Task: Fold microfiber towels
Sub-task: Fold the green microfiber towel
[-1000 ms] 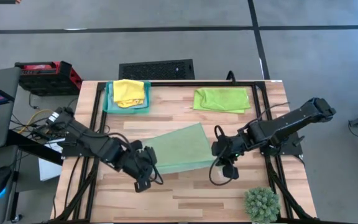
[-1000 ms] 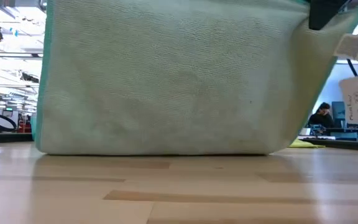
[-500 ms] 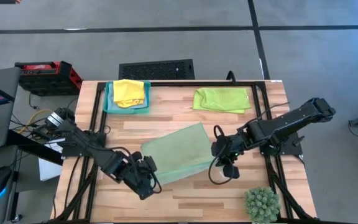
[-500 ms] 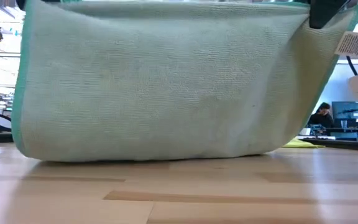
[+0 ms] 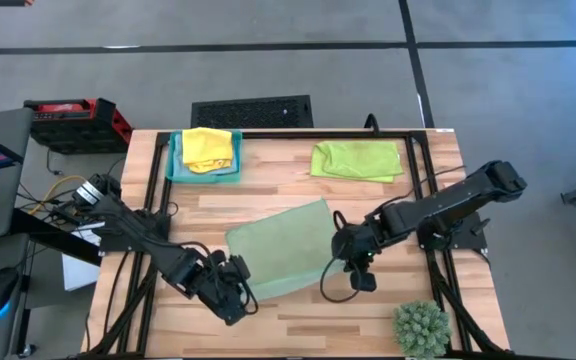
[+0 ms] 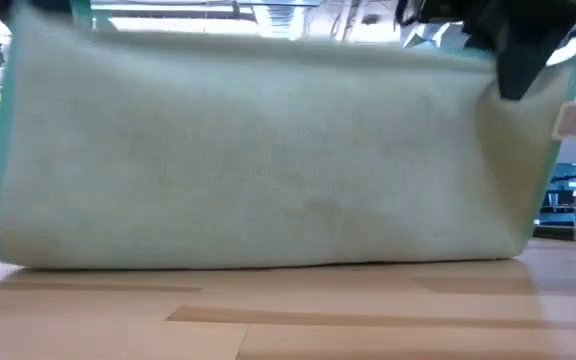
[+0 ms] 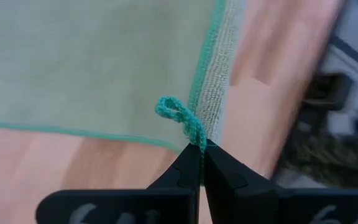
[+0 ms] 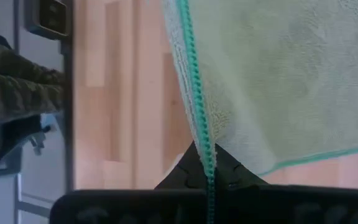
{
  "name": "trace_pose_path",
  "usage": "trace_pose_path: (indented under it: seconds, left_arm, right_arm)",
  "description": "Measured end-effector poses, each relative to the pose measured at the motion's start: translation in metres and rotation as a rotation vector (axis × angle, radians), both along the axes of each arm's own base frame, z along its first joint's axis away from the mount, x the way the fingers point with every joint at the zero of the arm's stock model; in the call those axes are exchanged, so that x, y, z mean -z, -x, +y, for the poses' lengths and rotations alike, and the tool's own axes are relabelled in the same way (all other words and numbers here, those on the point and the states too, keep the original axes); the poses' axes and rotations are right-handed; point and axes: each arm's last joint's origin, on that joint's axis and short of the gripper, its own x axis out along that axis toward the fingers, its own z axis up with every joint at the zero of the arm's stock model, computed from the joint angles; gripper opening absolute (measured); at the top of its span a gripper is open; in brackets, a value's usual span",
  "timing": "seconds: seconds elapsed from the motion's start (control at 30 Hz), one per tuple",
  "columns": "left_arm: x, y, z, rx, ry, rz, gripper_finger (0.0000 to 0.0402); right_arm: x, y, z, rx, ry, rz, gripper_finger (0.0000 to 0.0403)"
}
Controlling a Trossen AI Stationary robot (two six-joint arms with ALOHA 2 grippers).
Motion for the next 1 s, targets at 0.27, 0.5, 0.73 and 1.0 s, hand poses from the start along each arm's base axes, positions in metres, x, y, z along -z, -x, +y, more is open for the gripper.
trace_pose_path:
  seconds: [0.27, 0.5, 0.73, 1.0]
  left_arm:
    - [0.027, 0.01, 0.014, -0.139, -0.078, 0.079, 0.0]
    - [0.04, 0.006, 0.034, -0.217, -0.126, 0.116, 0.0]
    - [0.048, 0.005, 0.058, -0.311, -0.174, 0.182, 0.0]
    - [0.053, -0.001, 0.075, -0.347, -0.189, 0.214, 0.0]
  right_arm:
    - [0.003, -0.013, -0.032, 0.005, 0.044, -0.043, 0.0006]
    - [0.008, -0.02, -0.063, -0.029, 0.101, -0.067, 0.0006]
    - [0.028, -0.032, -0.086, -0.058, 0.122, -0.031, 0.0006]
    - [0.047, -0.042, -0.107, -0.032, 0.189, -0.003, 0.0006]
